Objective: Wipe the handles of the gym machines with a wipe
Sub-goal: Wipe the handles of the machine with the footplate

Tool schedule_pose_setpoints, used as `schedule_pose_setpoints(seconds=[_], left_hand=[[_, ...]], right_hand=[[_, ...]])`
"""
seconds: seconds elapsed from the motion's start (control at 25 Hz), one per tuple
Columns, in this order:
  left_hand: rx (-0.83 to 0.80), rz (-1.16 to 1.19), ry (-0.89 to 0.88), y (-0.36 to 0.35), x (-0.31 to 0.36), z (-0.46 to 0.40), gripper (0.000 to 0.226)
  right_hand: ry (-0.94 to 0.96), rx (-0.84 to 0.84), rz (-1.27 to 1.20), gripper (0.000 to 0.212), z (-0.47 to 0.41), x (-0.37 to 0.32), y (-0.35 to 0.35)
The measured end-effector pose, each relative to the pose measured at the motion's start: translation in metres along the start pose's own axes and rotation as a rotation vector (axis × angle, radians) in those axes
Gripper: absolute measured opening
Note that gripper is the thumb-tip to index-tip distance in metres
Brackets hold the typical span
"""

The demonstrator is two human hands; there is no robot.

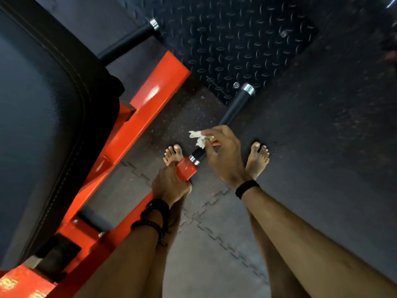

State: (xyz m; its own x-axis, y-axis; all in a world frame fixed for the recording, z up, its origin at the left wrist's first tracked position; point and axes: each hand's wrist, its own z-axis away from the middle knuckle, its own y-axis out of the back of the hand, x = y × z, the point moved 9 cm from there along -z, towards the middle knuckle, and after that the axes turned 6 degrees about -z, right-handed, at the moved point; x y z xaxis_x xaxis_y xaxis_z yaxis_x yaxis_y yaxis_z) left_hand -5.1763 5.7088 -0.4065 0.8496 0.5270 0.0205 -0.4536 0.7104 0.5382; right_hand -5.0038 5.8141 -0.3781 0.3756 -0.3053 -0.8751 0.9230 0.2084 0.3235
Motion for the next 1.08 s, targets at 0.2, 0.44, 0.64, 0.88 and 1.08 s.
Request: schedule_pose_setpoints(seconds=[0.2, 0.44, 0.64, 0.88, 1.08], left_hand=[[0.218, 0.072, -0.013, 0.006, -0.005, -0.002, 0.038], [0.202, 0.009, -0.003, -0.024, -0.011, -0.027, 0.039], [0.208, -0.017, -0.051, -0.034, -0.009, -0.021, 0.034], [0.292, 0.102, -0.048, 0.004, -0.003, 0.004, 0.027], [0.355, 0.221, -0.007, 0.019, -0.005, 0.017, 0.029]], right_hand=[[0.020, -0.123, 0.097, 0.020, 0.012, 0.036, -0.018], [0.085, -0.112, 0.114, 0.017, -0.005, 0.054, -0.039], [0.128, -0.202, 0.159, 0.018, -0.002, 0.074, -0.063], [0.232, -0.209, 0.184, 0.017, -0.011, 0.042, -0.036], [0.260, 0.150, 0.289, 0.015, -0.067, 0.019, 0.034]])
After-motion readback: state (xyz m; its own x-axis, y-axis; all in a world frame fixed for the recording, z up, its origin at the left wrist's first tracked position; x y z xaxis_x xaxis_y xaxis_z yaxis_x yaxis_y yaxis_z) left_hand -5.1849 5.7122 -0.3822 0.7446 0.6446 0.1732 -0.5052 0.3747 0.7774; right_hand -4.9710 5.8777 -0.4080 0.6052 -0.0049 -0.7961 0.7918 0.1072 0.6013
